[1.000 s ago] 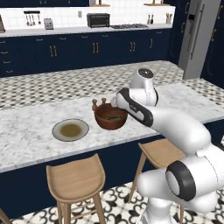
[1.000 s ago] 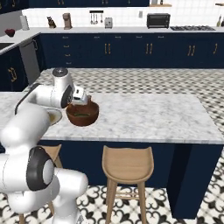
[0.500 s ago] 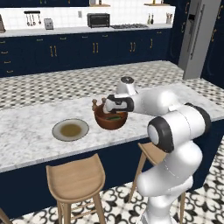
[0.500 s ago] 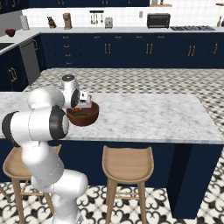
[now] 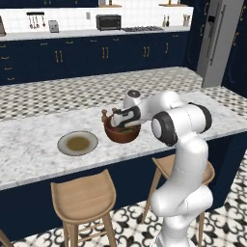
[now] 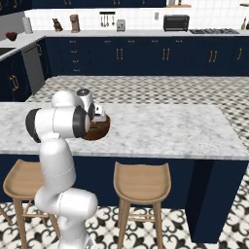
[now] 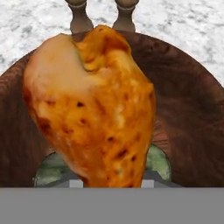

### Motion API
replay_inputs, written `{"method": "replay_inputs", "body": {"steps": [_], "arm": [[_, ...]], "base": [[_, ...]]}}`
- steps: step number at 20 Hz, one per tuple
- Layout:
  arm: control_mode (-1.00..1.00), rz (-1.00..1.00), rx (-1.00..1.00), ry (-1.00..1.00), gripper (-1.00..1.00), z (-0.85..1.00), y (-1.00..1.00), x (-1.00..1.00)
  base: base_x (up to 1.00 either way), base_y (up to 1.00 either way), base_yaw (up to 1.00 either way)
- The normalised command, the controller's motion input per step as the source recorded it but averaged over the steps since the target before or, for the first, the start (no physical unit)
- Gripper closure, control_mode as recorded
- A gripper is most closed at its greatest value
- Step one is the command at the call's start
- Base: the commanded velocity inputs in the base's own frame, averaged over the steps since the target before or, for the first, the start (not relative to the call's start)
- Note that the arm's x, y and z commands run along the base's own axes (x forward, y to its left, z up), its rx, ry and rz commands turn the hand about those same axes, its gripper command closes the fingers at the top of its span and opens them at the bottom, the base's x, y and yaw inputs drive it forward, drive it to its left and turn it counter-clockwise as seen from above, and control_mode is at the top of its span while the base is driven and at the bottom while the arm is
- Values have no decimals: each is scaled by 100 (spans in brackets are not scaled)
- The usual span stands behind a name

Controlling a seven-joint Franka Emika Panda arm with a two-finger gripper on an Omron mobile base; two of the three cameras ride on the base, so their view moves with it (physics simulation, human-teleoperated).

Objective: Pick the chicken drumstick and cucumber from their plates and place them in the bowl. Then put the bowl in the fridge.

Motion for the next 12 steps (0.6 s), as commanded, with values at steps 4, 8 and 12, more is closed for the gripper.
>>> {"method": "replay_inputs", "body": {"steps": [4,8,12], "arm": [[-100,-8,0,4,-100,53,4,2],[-100,-14,1,3,-100,100,8,-1],[-100,-29,9,22,-100,77,-28,-57]], "base": [[0,0,0],[0,0,0],[0,0,0]]}}
